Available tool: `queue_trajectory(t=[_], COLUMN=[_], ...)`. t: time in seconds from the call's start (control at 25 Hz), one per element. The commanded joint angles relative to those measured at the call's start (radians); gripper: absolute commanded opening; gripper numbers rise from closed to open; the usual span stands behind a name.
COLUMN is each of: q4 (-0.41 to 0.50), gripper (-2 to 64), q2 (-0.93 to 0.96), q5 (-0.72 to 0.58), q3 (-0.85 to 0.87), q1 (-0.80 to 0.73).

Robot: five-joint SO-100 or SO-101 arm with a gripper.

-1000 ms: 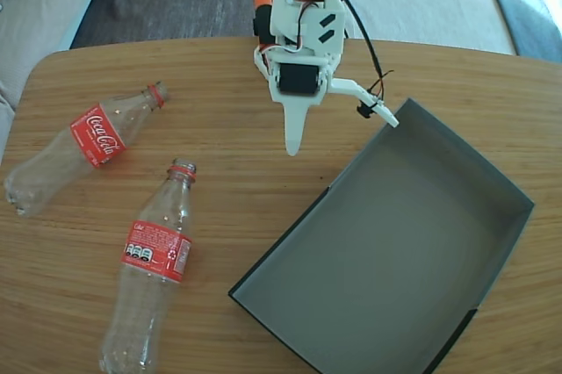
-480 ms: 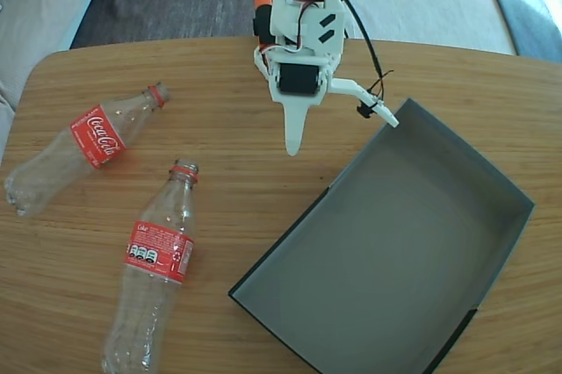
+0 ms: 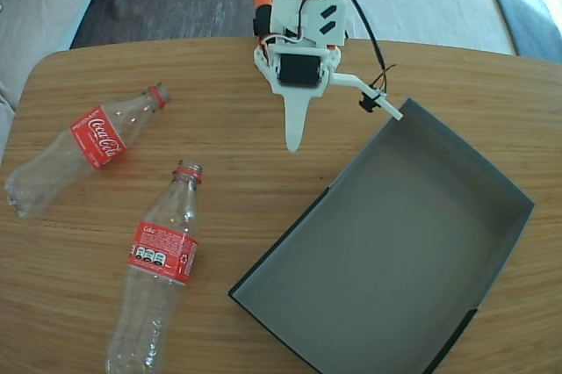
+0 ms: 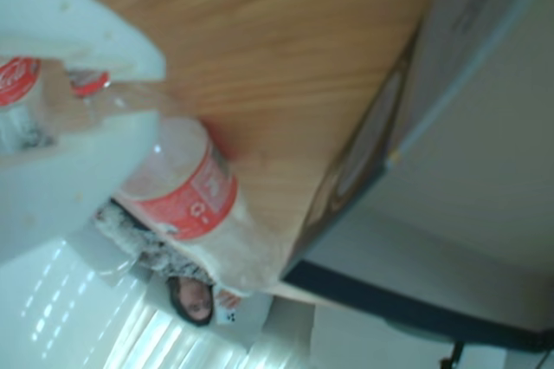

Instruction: Grasp the bottles and put them in the box.

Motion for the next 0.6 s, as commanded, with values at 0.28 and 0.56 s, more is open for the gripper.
queue_trajectory(t=[0.28, 0.56], q4=[-0.006, -0.006], gripper=[0.4, 0.5], q2=[-0.433, -0.879], q5=[-0.227, -0.529], q3=[-0.354, -0.746], q1=[-0.005, -0.003])
